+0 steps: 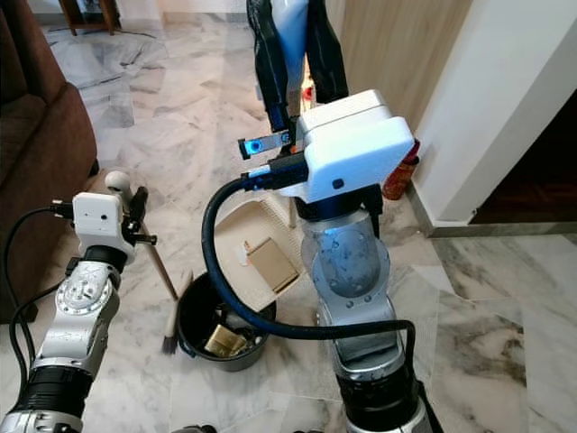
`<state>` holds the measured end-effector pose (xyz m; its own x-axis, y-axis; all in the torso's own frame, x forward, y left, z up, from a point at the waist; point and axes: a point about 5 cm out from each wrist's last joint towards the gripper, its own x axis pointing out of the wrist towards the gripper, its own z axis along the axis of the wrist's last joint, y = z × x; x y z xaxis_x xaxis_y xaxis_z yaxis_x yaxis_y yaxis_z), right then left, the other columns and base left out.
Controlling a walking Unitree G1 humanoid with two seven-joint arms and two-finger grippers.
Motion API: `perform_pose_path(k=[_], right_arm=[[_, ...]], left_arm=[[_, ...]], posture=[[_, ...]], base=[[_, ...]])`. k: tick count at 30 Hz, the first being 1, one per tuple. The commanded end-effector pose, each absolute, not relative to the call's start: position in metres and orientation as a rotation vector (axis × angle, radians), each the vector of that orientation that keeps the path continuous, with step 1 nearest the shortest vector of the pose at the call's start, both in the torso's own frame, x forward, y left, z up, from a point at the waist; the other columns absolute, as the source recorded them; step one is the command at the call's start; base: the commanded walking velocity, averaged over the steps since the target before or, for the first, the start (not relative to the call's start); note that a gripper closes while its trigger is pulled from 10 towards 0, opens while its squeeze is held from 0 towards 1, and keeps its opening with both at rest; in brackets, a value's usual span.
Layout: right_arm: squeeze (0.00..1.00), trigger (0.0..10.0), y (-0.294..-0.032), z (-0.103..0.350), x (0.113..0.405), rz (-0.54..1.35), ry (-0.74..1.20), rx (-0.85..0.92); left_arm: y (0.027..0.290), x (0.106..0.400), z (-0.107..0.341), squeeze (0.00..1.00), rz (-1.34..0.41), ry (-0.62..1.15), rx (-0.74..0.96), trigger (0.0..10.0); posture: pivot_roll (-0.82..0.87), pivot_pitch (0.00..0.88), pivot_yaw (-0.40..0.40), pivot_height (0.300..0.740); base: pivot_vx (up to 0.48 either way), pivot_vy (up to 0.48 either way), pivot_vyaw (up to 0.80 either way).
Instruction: Sweep floor
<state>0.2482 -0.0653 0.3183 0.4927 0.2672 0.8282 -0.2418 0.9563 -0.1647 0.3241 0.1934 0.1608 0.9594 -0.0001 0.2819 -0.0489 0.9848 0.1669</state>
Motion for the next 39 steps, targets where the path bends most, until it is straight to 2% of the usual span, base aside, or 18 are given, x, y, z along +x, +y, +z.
perform_pose_path(k=[1, 20, 24, 30, 39], right_arm=[[0.0, 10.0, -0.063, 0.335, 0.231, 0.336, -1.147, -0.063], [0.0, 10.0, -0.061, 0.334, 0.228, 0.328, -1.162, -0.056], [0.0, 10.0, -0.064, 0.335, 0.228, 0.278, -1.173, -0.089], [0.0, 10.0, -0.07, 0.333, 0.234, 0.169, -1.117, -0.033], [0.0, 10.0, -0.076, 0.338, 0.231, 0.08, -1.183, -0.077]], left_arm=[[0.191, 0.325, 0.173, 0.0, 0.019, -0.348, 0.178, 10.0], [0.192, 0.324, 0.173, 0.0, 0.027, -0.354, 0.178, 10.0], [0.192, 0.324, 0.173, 0.0, 0.027, -0.356, 0.176, 10.0], [0.192, 0.324, 0.173, 0.0, 0.029, -0.357, 0.175, 10.0], [0.191, 0.324, 0.173, 0.0, 0.029, -0.358, 0.171, 10.0]], posture=[[0.13, 0.124, -0.057, 0.74], [0.13, 0.125, -0.064, 0.74], [0.13, 0.126, -0.066, 0.74], [0.13, 0.129, -0.069, 0.74], [0.13, 0.129, -0.071, 0.74]], base=[[0.0, 0.0, 0.0], [0.0, 0.0, 0.0], [0.0, 0.0, 0.0], [0.0, 0.0, 0.0], [0.0, 0.0, 0.0]])
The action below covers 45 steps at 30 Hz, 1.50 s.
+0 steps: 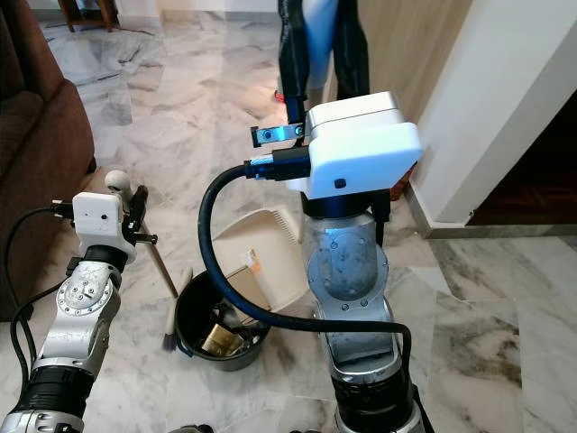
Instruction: Sweep floor
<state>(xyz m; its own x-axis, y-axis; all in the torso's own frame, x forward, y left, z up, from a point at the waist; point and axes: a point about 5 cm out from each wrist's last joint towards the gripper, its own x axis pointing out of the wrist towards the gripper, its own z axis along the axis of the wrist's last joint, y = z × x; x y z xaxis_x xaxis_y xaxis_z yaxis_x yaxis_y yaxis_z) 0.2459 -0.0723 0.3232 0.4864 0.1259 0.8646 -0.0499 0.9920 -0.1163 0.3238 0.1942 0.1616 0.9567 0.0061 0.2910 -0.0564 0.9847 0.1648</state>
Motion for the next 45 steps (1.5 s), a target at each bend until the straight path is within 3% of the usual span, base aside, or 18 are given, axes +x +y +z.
perform_pose_path(k=[1, 18, 21, 30, 43, 45], right_arm=[[0.0, 10.0, -0.0762, 0.3381, 0.2302, 0.078, -1.189, -0.084], [0.0, 10.0, -0.0712, 0.3404, 0.2233, 0.103, -1.247, -0.148], [0.0, 10.0, -0.0745, 0.3358, 0.2291, 0.077, -1.159, -0.03], [0.0, 10.0, -0.0797, 0.3364, 0.2317, 0.055, -1.155, -0.04], [0.0, 10.0, -0.0745, 0.3383, 0.2247, 0.081, -1.242, -0.177], [0.0, 10.0, -0.0748, 0.3352, 0.2275, 0.08, -1.194, -0.105]], left_arm=[[0.1912, 0.3236, 0.173, 0.0, 0.029, -0.358, 0.171, 10.0], [0.1899, 0.3232, 0.1726, 0.0, 0.029, -0.36, 0.165, 10.0], [0.1895, 0.323, 0.1727, 0.0, 0.028, -0.361, 0.163, 10.0], [0.1892, 0.323, 0.1724, 0.0, 0.027, -0.361, 0.162, 10.0], [0.188, 0.3234, 0.1724, 0.0, 0.02, -0.362, 0.16, 10.0], [0.1876, 0.3234, 0.1726, 0.0, 0.021, -0.363, 0.159, 10.0]], posture=[[0.13, 0.129, -0.071, 0.74], [0.13, 0.133, -0.077, 0.74], [0.13, 0.133, -0.078, 0.74], [0.13, 0.13, -0.077, 0.74], [0.13, 0.126, -0.078, 0.74], [0.13, 0.125, -0.079, 0.74]], base=[[0.0, 0.0, 0.0], [0.0, 0.0, 0.0], [0.0, 0.0, 0.0], [0.0, 0.0, 0.0], [0.0, 0.0, 0.0], [0.0, 0.0, 0.0]])
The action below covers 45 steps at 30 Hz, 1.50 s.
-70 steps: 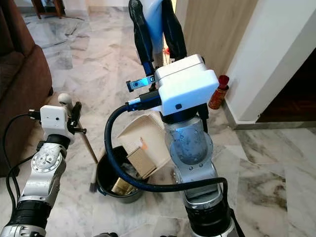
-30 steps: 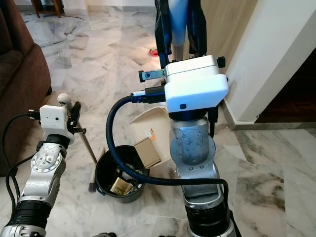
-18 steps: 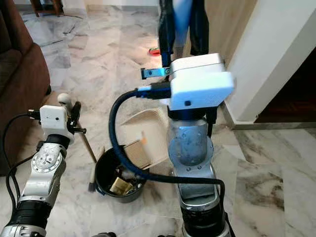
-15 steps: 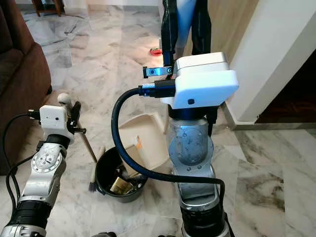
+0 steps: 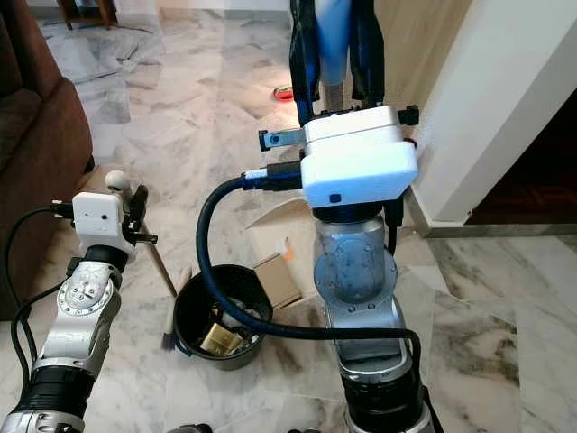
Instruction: Sweep floor
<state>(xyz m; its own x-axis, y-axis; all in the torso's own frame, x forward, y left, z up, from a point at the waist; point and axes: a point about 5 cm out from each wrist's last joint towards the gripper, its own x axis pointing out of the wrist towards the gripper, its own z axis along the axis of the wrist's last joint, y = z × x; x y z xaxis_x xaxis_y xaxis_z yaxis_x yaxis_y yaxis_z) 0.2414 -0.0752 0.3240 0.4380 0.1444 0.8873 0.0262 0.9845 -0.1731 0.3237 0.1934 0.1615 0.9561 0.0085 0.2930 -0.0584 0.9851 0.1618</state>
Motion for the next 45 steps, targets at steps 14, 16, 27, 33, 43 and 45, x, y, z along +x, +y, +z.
perform_pose_path(k=[14, 16, 27, 33, 43, 45], right_arm=[[0.0, 10.0, -0.078, 0.3346, 0.2288, 0.055, -1.195, -0.125], [0.0, 10.0, -0.0777, 0.3352, 0.2284, 0.059, -1.205, -0.144], [0.0, 10.0, -0.0772, 0.3313, 0.2316, 0.07, -1.147, -0.041], [0.0, 10.0, -0.0756, 0.3335, 0.2305, 0.09, -1.176, -0.102], [0.0, 10.0, -0.0733, 0.3315, 0.2292, 0.104, -1.175, -0.111], [0.0, 10.0, -0.0736, 0.3314, 0.2294, 0.1, -1.173, -0.112]], left_arm=[[0.1873, 0.3225, 0.1723, 0.0, 0.025, -0.364, 0.156, 10.0], [0.1874, 0.3225, 0.1721, 0.0, 0.025, -0.364, 0.156, 10.0], [0.1871, 0.3223, 0.1718, 0.0, 0.025, -0.364, 0.154, 10.0], [0.1868, 0.3224, 0.1724, 0.0, 0.026, -0.367, 0.151, 10.0], [0.1867, 0.3223, 0.1724, 0.0, 0.026, -0.368, 0.15, 10.0], [0.1867, 0.3222, 0.1724, 0.0, 0.026, -0.368, 0.15, 10.0]], posture=[[0.13, 0.127, -0.084, 0.74], [0.13, 0.126, -0.084, 0.74], [0.13, 0.125, -0.084, 0.74], [0.13, 0.125, -0.087, 0.74], [0.13, 0.124, -0.088, 0.74], [0.13, 0.124, -0.088, 0.74]], base=[[0.0, 0.0, 0.0], [0.0, 0.0, 0.0], [0.0, 0.0, 0.0], [0.0, 0.0, 0.0], [0.0, 0.0, 0.0], [0.0, 0.0, 0.0]])
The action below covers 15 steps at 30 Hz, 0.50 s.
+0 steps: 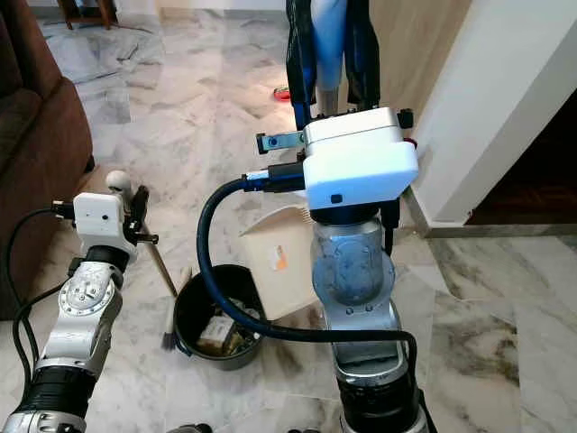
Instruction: Sweep floor
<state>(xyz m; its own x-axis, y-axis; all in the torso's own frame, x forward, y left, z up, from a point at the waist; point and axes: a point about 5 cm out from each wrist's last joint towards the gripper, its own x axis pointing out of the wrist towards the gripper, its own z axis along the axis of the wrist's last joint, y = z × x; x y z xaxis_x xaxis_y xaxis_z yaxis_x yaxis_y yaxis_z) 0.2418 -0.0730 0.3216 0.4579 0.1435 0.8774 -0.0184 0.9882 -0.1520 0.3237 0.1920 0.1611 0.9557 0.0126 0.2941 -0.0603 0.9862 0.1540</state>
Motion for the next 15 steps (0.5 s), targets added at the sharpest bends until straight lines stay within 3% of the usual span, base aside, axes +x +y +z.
perform_pose_path(k=[1, 5, 15], right_arm=[[0.0, 10.0, -0.075, 0.33, 0.23, 0.091, -1.159, -0.104], [0.0, 10.0, -0.083, 0.325, 0.242, 0.069, -1.084, -0.083], [0.0, 10.0, -0.141, 0.311, 0.271, -0.147, -0.908, -0.059]], left_arm=[[0.186, 0.322, 0.172, 0.0, 0.025, -0.367, 0.15, 10.0], [0.186, 0.322, 0.172, 0.0, 0.021, -0.365, 0.149, 10.0], [0.188, 0.32, 0.167, 0.0, 0.031, -0.341, 0.167, 10.0]], posture=[[0.13, 0.124, -0.087, 0.74], [0.13, 0.124, -0.086, 0.74], [0.13, 0.133, -0.08, 0.74]], base=[[0.0, 0.0, 0.0], [0.0, 0.0, 0.0], [0.0, 0.0, 0.0]])
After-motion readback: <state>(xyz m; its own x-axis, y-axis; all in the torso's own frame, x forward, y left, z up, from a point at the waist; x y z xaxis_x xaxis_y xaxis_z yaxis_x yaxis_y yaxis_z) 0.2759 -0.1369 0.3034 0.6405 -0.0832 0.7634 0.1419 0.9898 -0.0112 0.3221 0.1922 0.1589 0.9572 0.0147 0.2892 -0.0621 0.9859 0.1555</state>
